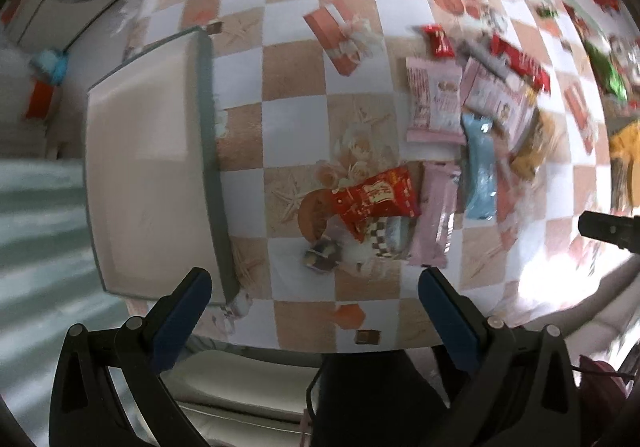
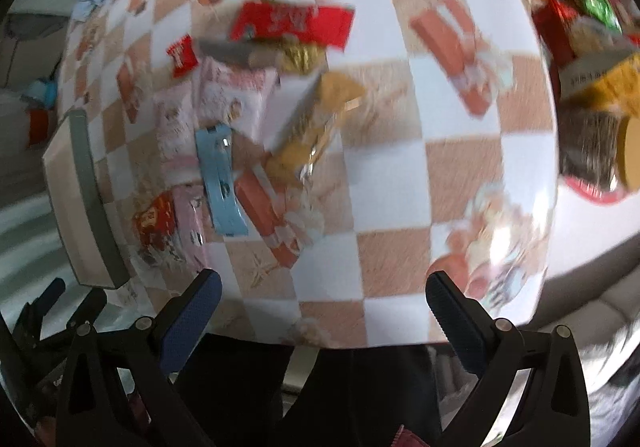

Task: Organize snacks
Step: 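Move both grippers toward the red candy bag and blue wafer bar, then grasp the red candy bag with the left gripper while the right grasps the blue wafer bar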

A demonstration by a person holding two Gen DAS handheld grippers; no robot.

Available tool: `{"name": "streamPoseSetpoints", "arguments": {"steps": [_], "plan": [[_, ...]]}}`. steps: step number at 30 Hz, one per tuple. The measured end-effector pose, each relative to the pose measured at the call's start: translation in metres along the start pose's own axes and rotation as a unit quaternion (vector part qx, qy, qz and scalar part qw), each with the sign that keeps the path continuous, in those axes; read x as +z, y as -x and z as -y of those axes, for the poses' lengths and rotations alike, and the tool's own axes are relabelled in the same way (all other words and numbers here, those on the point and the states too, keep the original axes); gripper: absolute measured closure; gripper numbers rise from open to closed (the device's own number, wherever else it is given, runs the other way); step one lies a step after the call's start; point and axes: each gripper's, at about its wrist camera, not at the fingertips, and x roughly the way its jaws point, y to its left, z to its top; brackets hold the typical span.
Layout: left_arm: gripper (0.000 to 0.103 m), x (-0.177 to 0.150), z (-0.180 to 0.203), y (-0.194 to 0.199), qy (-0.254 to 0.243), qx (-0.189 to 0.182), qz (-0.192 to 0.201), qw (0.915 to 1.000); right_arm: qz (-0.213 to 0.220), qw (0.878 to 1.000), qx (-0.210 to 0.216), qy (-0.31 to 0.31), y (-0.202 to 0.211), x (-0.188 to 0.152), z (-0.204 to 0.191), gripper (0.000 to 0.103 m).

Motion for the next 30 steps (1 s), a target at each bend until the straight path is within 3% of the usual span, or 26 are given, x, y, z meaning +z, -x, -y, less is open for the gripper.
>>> {"name": "streamPoseSetpoints", "arguments": {"steps": [3,9,18,24,30], "plan": [[0.000,0.002,-0.001,-0.012,-0.034,0.004,-0.013,0.9993,-0.012,1.000,-0.004,-0.024,-0.015,-0.013,-0.002,0.000],[0.000,0.016,0.010,-0.034,-0.114,0.014,0.015,0.9933,-0.024,0.997,-0.014,-0.067,-0.035,-0.032,-0.003,0.000],[0.000,0.039,0.030,-0.068,-0.185,0.006,0.003,0.9826,-0.017,0.996,-0.020,-0.090,-0.043,-0.053,-0.010,0.000],[0.000,0.044,0.031,-0.083,-0.192,0.007,0.001,0.9813,-0.008,0.995,-0.027,-0.094,-0.051,-0.045,-0.016,0.000],[0.000,0.064,0.020,-0.093,-0.154,0.012,0.005,0.9880,-0.004,0.997,-0.039,-0.065,-0.054,-0.019,-0.039,0.000]]}}
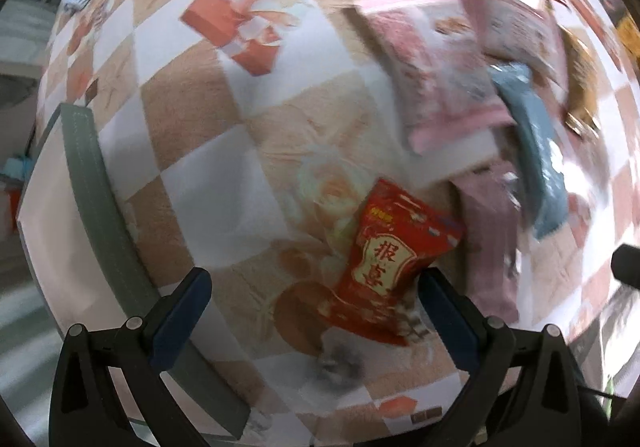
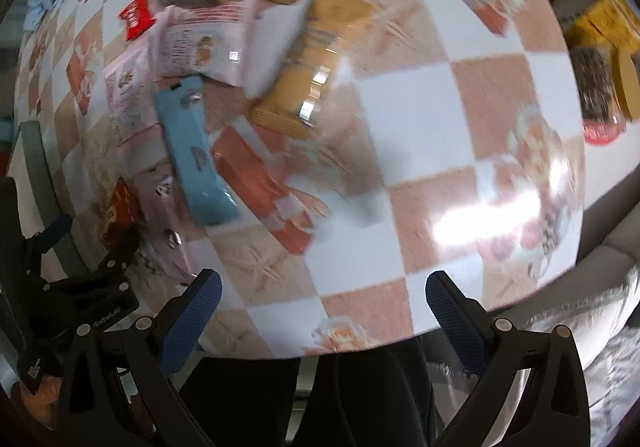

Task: Organize snacks
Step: 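Grasp the red candy bag with the left gripper while the right grasps the blue wafer bar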

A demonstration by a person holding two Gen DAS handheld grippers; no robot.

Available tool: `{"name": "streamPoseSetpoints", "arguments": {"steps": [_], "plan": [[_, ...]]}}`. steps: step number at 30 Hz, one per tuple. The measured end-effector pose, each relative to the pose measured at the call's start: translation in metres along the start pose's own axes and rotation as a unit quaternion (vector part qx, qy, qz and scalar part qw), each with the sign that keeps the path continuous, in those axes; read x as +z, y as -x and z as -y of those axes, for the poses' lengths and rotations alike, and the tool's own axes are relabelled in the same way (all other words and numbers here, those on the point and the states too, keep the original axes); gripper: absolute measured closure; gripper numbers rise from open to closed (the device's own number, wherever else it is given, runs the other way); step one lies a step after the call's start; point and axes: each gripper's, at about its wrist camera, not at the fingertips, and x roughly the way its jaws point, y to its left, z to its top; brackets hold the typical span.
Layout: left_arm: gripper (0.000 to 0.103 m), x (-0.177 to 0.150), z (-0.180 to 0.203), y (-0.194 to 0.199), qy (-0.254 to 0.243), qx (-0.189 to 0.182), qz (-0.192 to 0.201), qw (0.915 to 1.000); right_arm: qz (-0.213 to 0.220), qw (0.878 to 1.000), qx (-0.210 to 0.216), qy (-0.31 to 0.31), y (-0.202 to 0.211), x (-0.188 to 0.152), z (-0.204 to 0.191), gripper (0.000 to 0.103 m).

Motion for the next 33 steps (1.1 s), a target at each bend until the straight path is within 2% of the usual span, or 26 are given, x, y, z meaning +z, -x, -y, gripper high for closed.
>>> {"name": "streamPoseSetpoints", "arguments": {"steps": [5,8,12,13,15,19,26,30,33], "plan": [[0.000,0.013,-0.040,-0.005,0.051,-0.003,-0.004,0.9987,0.010,1.000,-0.013,0.024,-0.009,0.023,-0.033,0.000],[0.000,0.019,-0.055,0.002,0.063,-0.014,0.004,0.9979,0.013,1.000,-0.016,0.020,-0.014,0.040,-0.044,0.000],[0.000,0.024,-0.049,0.014,0.064,-0.017,0.016,0.9977,0.010,1.000,-0.020,0.000,-0.026,0.067,-0.054,0.000],[0.000,0.026,-0.050,0.013,0.067,-0.019,0.015,0.9975,0.011,1.000,-0.001,-0.006,-0.028,0.070,-0.056,0.000],[0.000,0.026,-0.046,0.009,0.075,-0.023,0.007,0.9969,0.010,1.000,0.009,-0.007,-0.029,0.078,-0.059,0.000],[0.000,0.032,-0.056,-0.006,0.099,-0.036,-0.009,0.9944,0.016,1.000,-0.018,0.015,-0.032,0.083,-0.080,0.000],[0.000,0.045,-0.083,-0.017,0.111,-0.049,-0.017,0.9925,0.015,0.999,-0.030,-0.011,-0.039,0.086,-0.070,0.000],[0.000,0.035,-0.066,-0.024,0.120,-0.057,-0.022,0.9909,0.002,0.999,-0.027,-0.026,-0.041,0.084,-0.053,0.000],[0.000,0.027,-0.073,-0.028,0.115,-0.056,-0.022,0.9916,-0.005,0.999,-0.031,-0.013,-0.043,0.084,-0.054,0.000]]}}
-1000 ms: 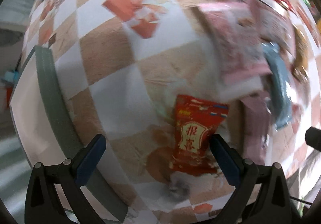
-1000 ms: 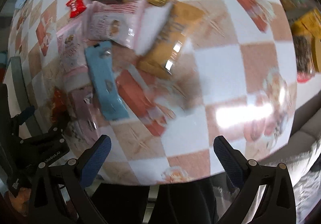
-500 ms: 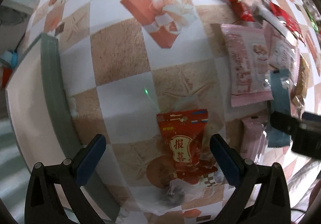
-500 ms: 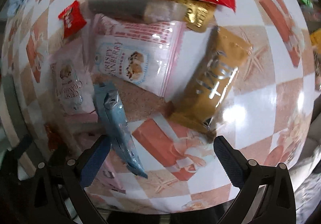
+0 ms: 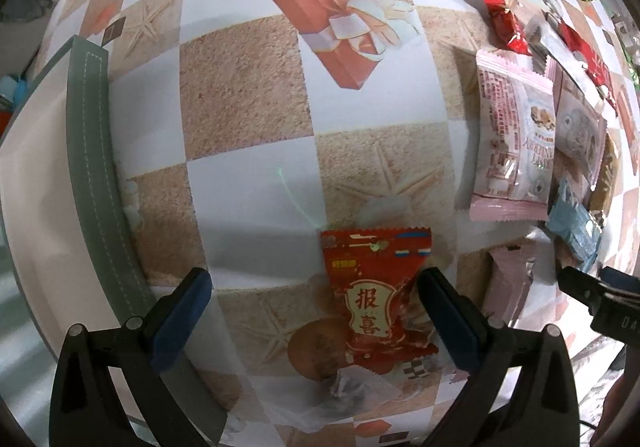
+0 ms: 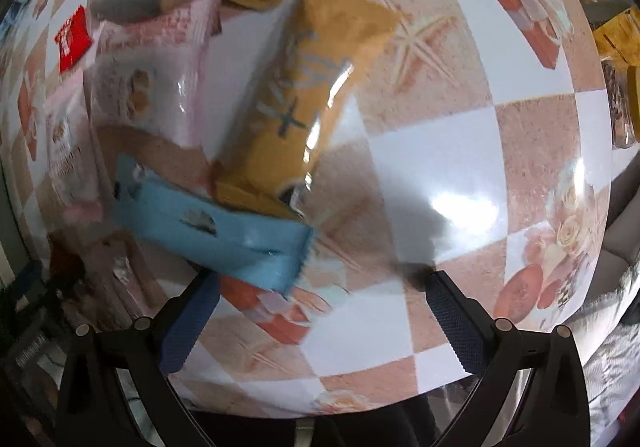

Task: Organize snacks
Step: 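Grasp the red candy bag with the left gripper while the right grasps the blue wafer bar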

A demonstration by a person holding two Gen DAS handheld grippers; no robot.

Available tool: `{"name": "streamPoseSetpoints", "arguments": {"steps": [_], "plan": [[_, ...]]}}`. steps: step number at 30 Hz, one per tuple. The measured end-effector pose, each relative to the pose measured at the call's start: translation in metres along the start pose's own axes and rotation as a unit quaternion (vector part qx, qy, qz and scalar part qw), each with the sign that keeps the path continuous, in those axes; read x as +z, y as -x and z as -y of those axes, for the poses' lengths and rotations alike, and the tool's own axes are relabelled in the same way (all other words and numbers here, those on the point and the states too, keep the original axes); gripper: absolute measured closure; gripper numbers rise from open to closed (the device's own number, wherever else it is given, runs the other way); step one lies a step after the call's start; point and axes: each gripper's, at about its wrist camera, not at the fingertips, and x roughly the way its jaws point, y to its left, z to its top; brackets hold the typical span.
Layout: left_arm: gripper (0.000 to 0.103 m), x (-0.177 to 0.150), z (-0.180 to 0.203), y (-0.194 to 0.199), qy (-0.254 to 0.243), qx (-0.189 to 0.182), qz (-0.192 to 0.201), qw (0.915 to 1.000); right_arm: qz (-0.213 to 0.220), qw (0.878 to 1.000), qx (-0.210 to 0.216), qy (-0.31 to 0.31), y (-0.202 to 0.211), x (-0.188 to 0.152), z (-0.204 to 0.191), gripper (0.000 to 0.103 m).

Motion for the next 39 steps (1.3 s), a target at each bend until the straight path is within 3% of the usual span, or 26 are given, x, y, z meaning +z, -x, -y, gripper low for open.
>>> {"name": "streamPoseSetpoints", "arguments": {"steps": [3,8,13,16,21,23,26,28,31,32,33,35,39], "plan": [[0.000,0.000,-0.005,-0.006,0.006,-0.006,-0.008,0.9999,0.011,0.999,-0.015,0.029,0.007,-0.005,-0.003,0.000],[0.000,-0.003,-0.009,-0.019,0.013,-0.021,-0.010,0.9996,0.054,0.990,-0.036,0.125,0.024,-0.006,-0.050,0.000],[0.000,0.001,-0.017,-0.032,0.011,-0.022,-0.007,0.9997,0.057,0.980,-0.036,0.186,0.019,-0.018,-0.094,0.000],[0.000,-0.002,-0.012,-0.029,0.012,-0.024,-0.005,0.9996,0.059,0.976,-0.047,0.204,0.019,-0.023,-0.125,0.000],[0.000,-0.013,-0.007,-0.022,0.020,-0.024,-0.008,0.9995,0.067,0.976,-0.047,0.203,0.022,0.006,-0.139,0.001],[0.000,-0.014,-0.006,-0.022,0.020,-0.023,-0.017,0.9994,0.067,0.976,-0.049,0.201,0.025,0.005,-0.143,0.007],[0.001,-0.017,0.000,-0.024,0.021,-0.019,-0.019,0.9994,0.077,0.975,-0.048,0.202,0.036,-0.009,-0.135,0.035],[0.007,-0.021,0.010,-0.019,0.007,-0.013,-0.005,0.9999,0.083,0.975,-0.046,0.200,0.039,-0.020,-0.130,0.065],[0.032,-0.026,0.025,-0.010,-0.018,-0.011,0.012,0.9997,0.074,0.981,-0.022,0.180,0.041,-0.022,-0.124,0.067],[0.050,-0.028,0.030,-0.007,-0.027,-0.011,0.018,0.9994,0.071,0.983,-0.012,0.170,0.040,-0.025,-0.117,0.067],[0.061,-0.029,0.037,-0.004,-0.041,-0.013,0.023,0.9988,0.069,0.984,-0.004,0.164,0.041,-0.026,-0.111,0.067],[0.063,-0.031,0.043,-0.004,-0.047,-0.012,0.022,0.9986,0.058,0.988,0.030,0.138,0.038,-0.033,-0.097,0.067],[0.074,-0.038,0.045,0.006,-0.035,-0.040,0.037,0.9979,0.053,0.992,0.048,0.107,0.037,-0.040,-0.078,0.067]]}}
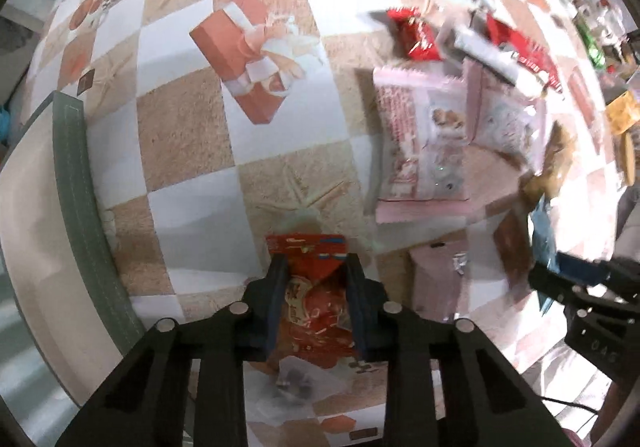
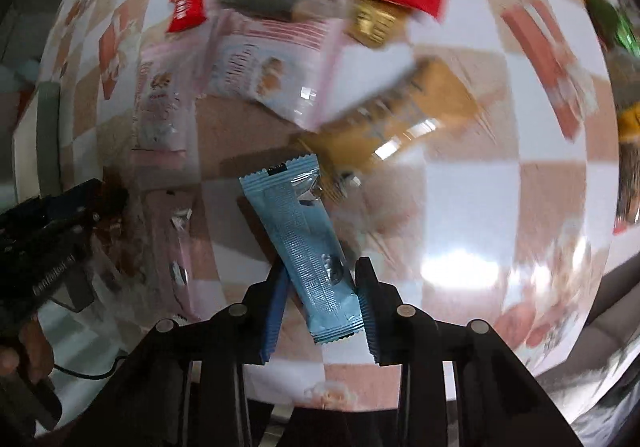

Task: Organize snacks
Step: 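Grasp the red candy bag with the left gripper while the right grasps the blue wafer bar, then lift the red bag with the left gripper while the right lifts the blue bar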

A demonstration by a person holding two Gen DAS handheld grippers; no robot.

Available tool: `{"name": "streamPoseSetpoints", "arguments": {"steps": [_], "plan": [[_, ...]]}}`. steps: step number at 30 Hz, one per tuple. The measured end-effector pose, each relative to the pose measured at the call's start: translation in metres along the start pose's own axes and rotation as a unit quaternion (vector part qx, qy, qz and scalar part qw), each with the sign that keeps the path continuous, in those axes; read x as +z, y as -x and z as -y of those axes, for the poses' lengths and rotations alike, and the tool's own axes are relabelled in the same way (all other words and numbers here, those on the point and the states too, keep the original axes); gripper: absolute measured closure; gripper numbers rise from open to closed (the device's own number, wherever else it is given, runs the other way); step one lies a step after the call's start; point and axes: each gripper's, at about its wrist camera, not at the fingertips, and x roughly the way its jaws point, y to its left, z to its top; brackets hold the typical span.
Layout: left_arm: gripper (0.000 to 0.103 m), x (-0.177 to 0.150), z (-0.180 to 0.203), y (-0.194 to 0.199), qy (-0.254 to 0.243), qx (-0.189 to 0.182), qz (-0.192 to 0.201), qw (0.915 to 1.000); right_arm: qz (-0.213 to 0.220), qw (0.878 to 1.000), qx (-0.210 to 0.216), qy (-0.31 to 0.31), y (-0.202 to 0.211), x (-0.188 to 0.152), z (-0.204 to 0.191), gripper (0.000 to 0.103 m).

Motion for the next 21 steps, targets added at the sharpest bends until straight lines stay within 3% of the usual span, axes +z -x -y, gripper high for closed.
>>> {"name": "streamPoseSetpoints", "arguments": {"steps": [6,12,17,19,20,21], "plan": [[0.077,-0.013,0.001,0.013,0.006,-0.012,0.016,0.9998,-0.001,0.999,0.033,-0.041,0.004,-0.014,0.030,0.067],[0.084,-0.025,0.002,0.032,0.006,-0.028,0.032,0.9991,0.005,0.998,0.041,-0.048,0.044,-0.028,0.050,0.068],[0.084,-0.026,-0.011,0.037,0.012,-0.028,0.028,0.9991,0.014,0.998,0.044,-0.045,0.074,-0.040,0.055,0.068],[0.079,-0.020,-0.018,0.036,0.024,-0.022,0.022,0.9992,0.013,0.998,0.040,-0.045,0.078,-0.041,0.059,0.067],[0.062,-0.018,-0.019,0.035,0.028,-0.026,0.017,0.9991,0.012,0.998,0.040,-0.045,0.076,-0.040,0.062,0.067],[0.038,-0.013,-0.022,0.028,0.031,-0.027,0.010,0.9991,0.009,0.998,0.040,-0.045,0.074,-0.040,0.064,0.066]]}}
